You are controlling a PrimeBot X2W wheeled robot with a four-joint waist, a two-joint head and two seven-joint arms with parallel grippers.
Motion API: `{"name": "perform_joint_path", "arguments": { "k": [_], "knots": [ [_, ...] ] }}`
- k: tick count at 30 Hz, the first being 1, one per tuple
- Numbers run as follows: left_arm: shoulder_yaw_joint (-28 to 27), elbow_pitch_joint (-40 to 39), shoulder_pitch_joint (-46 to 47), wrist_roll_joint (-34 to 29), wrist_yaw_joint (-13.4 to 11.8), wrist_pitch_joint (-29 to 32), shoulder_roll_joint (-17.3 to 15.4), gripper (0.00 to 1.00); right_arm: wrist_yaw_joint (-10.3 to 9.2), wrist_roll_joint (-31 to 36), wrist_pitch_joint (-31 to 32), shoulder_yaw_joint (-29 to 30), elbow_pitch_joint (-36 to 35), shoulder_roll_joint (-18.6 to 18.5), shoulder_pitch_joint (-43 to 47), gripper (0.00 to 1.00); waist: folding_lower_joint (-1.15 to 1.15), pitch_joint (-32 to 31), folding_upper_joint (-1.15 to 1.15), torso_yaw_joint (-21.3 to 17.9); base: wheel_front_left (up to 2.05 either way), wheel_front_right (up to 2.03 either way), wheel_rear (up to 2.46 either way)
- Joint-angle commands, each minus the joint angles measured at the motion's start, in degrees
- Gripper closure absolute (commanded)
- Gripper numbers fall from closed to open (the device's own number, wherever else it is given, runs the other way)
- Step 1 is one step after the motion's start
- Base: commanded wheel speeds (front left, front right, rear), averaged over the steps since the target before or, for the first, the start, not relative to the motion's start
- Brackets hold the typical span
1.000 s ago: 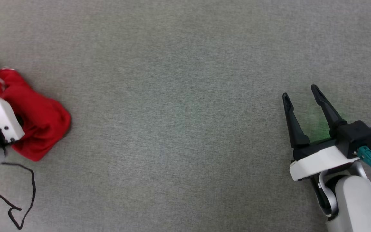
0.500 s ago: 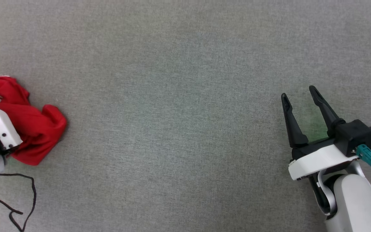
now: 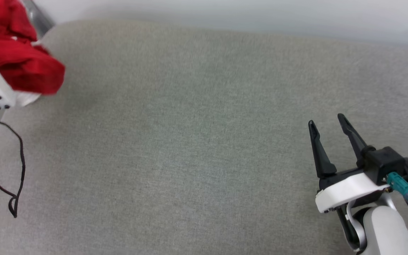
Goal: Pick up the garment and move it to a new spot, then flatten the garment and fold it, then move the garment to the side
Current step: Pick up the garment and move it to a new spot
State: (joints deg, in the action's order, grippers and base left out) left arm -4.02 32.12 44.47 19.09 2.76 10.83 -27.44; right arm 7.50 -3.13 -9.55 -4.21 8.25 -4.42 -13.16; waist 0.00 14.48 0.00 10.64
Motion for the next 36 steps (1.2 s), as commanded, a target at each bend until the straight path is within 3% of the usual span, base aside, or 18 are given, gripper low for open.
{"name": "perform_joint_path", "arguments": {
  "k": [1,10,19,24,30,31,32,33,36],
  "knots": [
    [0.63,-0.87,0.66,-0.64,0.25,-2.04,0.7,1.0,-0.02,0.09,-0.15,0.09,0.22,0.37,1.05,0.0,0.0,-3.17,0.0,-0.99,0.0,0.0,0.0],
    [5.82,-7.97,-1.53,-1.15,0.9,-11.61,8.82,1.0,-0.02,0.85,0.87,0.52,-0.63,1.18,3.52,0.0,0.0,-8.33,0.0,-8.74,0.0,0.0,0.0],
    [16.28,-12.43,-8.13,-0.56,2.93,-13.07,19.58,1.0,-0.02,0.07,1.86,2.17,-2.12,1.48,5.33,0.0,0.0,-6.6,0.0,-19.24,0.0,0.0,0.0],
    [23.72,-11.15,-14.35,0.58,4.09,-12.6,22.35,1.0,-0.02,-0.52,1.47,2.44,-1.92,1.59,5.93,0.0,0.0,-4.68,0.0,-22.34,0.0,0.0,0.0],
    [30.12,-6.88,-22.58,3.0,4.53,-11.08,23.22,1.0,-0.02,-1.79,0.5,2.16,-1.1,1.59,5.44,0.0,0.0,-3.57,0.0,-22.85,0.0,0.0,0.0],
    [30.91,-6.34,-23.49,3.08,4.59,-11.11,23.25,0.71,-0.02,-1.85,0.44,2.17,-0.94,1.59,5.37,0.0,0.0,-3.63,0.0,-22.56,0.0,0.0,0.0],
    [31.31,-5.94,-24.31,3.5,4.58,-11.37,23.29,0.51,-0.02,-1.94,0.28,2.05,-0.88,1.6,5.28,0.0,0.0,-3.66,0.0,-22.24,0.0,0.0,0.0],
    [31.79,-5.78,-24.7,3.33,4.59,-11.98,23.27,0.0,-0.02,-1.81,0.23,2.12,-0.79,1.6,5.24,0.0,0.0,-3.75,0.0,-21.78,0.0,0.0,0.0],
    [33.28,-6.57,-25.26,2.58,4.61,-15.01,23.43,0.0,-0.02,-1.38,0.13,2.63,-0.42,1.58,5.61,0.0,0.0,-4.98,0.0,-19.85,0.0,0.0,0.0]
  ]
}}
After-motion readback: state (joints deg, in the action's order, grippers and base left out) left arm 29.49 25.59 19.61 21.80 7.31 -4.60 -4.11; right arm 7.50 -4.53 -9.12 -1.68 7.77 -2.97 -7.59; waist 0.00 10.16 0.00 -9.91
